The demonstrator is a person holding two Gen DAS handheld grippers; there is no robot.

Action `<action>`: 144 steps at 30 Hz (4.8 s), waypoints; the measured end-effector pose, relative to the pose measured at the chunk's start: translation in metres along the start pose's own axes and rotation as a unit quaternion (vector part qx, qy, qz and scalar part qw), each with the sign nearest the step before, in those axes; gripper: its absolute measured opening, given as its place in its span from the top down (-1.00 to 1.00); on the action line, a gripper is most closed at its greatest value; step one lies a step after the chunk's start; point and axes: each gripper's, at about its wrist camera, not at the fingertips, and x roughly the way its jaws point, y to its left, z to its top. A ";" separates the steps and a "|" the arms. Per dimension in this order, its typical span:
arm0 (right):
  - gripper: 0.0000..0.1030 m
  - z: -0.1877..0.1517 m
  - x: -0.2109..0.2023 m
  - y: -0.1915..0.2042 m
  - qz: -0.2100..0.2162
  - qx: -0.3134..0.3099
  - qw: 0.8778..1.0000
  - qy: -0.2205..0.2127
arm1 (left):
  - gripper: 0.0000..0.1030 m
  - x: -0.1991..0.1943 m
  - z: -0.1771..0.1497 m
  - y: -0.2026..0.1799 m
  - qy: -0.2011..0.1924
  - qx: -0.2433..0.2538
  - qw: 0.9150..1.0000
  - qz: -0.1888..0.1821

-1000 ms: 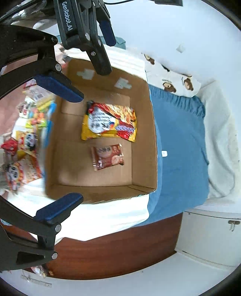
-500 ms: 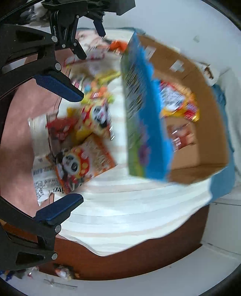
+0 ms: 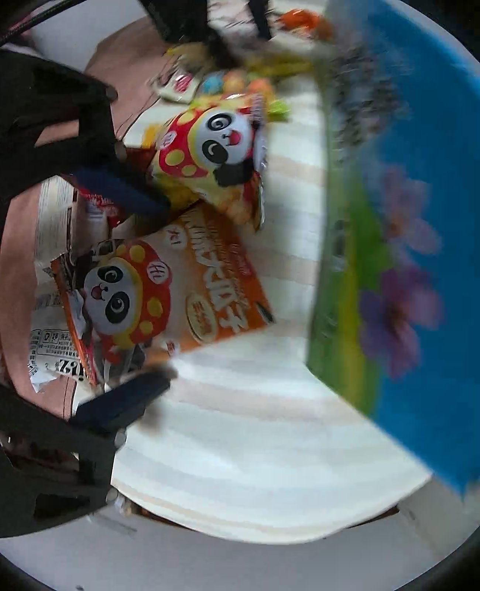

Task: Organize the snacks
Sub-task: 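Grasp the yellow candy bag with left tool while right grasps orange panda seed bag, then lower both bags into the cardboard box and open both tools, then grasp a white wafer pack with each tool from the bed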

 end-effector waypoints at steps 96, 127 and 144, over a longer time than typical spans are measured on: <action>-0.89 0.118 -0.097 -0.005 0.089 0.106 0.987 -0.082 | -0.83 -0.105 0.131 0.072 0.006 -0.219 0.964 -0.151; -0.89 -0.078 -0.185 -0.023 0.116 0.142 0.963 -0.199 | -0.83 -0.214 -0.055 0.012 -0.205 -0.137 0.964 -0.097; -0.39 -0.209 -0.055 -0.128 0.085 0.258 0.956 -0.111 | -0.83 -0.073 -0.104 -0.242 -0.131 0.359 0.923 0.040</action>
